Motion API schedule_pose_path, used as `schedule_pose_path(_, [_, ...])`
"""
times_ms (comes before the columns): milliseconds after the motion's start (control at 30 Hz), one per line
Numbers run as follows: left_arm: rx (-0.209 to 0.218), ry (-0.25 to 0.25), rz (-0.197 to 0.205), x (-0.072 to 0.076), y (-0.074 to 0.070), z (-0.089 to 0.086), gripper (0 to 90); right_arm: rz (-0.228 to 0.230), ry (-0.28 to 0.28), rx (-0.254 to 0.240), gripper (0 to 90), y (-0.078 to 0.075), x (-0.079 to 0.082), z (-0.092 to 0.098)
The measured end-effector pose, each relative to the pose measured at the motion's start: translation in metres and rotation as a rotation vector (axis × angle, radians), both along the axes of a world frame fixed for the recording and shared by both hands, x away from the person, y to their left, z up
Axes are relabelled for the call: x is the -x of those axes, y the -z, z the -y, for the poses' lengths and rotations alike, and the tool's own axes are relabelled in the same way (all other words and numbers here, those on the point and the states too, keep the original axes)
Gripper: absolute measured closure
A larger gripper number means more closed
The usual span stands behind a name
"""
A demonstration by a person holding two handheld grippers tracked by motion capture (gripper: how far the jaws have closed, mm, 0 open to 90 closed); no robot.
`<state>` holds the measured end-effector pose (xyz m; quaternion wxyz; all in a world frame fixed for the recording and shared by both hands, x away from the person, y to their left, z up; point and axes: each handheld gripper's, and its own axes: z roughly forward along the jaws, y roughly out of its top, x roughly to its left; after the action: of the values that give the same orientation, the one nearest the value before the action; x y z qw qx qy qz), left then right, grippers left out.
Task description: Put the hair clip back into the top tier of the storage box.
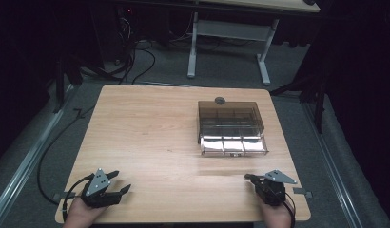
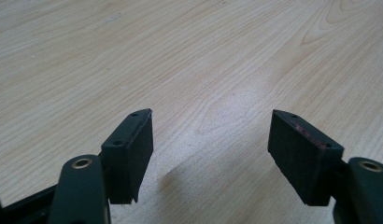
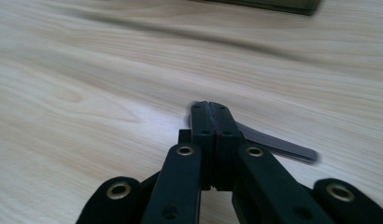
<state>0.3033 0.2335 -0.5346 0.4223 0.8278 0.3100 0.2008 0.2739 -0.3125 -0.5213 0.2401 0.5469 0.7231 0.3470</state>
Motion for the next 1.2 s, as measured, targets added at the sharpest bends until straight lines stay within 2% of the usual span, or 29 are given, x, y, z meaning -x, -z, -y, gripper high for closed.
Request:
schedule_pose_path(100, [-0.001, 0.0, -0.001, 0.0, 0.0, 0.0, 31.6, 0.02, 0.058, 0.005, 89.9, -0.001, 0.0, 0.009])
schedule_pose_path(200, [-0.003, 0.0, 0.0, 0.0, 0.0, 0.0, 31.6, 0.022, 0.112, -0.002, 89.6, -0.002, -0.007, 0.021])
schedule_pose_path(300, [-0.004, -0.002, -0.002, 0.0, 0.0, 0.0, 31.6, 0.009, 0.125, -0.002, 89.6, 0.0, -0.012, 0.026])
schedule_pose_path(400, [-0.003, -0.003, -0.004, -0.001, 0.0, 0.0, 31.6, 0.001, 0.113, 0.011, 89.4, 0.002, -0.014, 0.024])
schedule_pose_path(500, [-0.007, -0.004, -0.002, 0.0, 0.0, 0.001, 31.6, -0.029, 0.106, 0.03, 89.4, 0.005, -0.018, 0.021])
schedule_pose_path(667, [-0.006, -0.004, -0.003, 0.0, 0.0, 0.0, 31.6, -0.035, 0.087, 0.034, 89.3, 0.005, -0.017, 0.018])
schedule_pose_path(700, [-0.006, -0.003, -0.002, 0.0, 0.0, 0.0, 31.6, -0.032, 0.065, 0.027, 89.2, 0.005, -0.015, 0.015])
schedule_pose_path(933, [-0.004, 0.0, -0.001, 0.0, 0.0, 0.0, 31.6, -0.042, 0.009, 0.002, 89.0, 0.005, -0.009, -0.004])
schedule_pose_path(1133, [-0.004, 0.003, -0.001, 0.0, 0.0, 0.0, 31.6, -0.048, -0.049, -0.003, 88.2, 0.008, -0.005, -0.023])
schedule_pose_path(1200, [-0.005, 0.003, -0.001, 0.0, 0.0, 0.0, 31.6, -0.046, -0.065, 0.012, 88.2, 0.007, -0.005, -0.029])
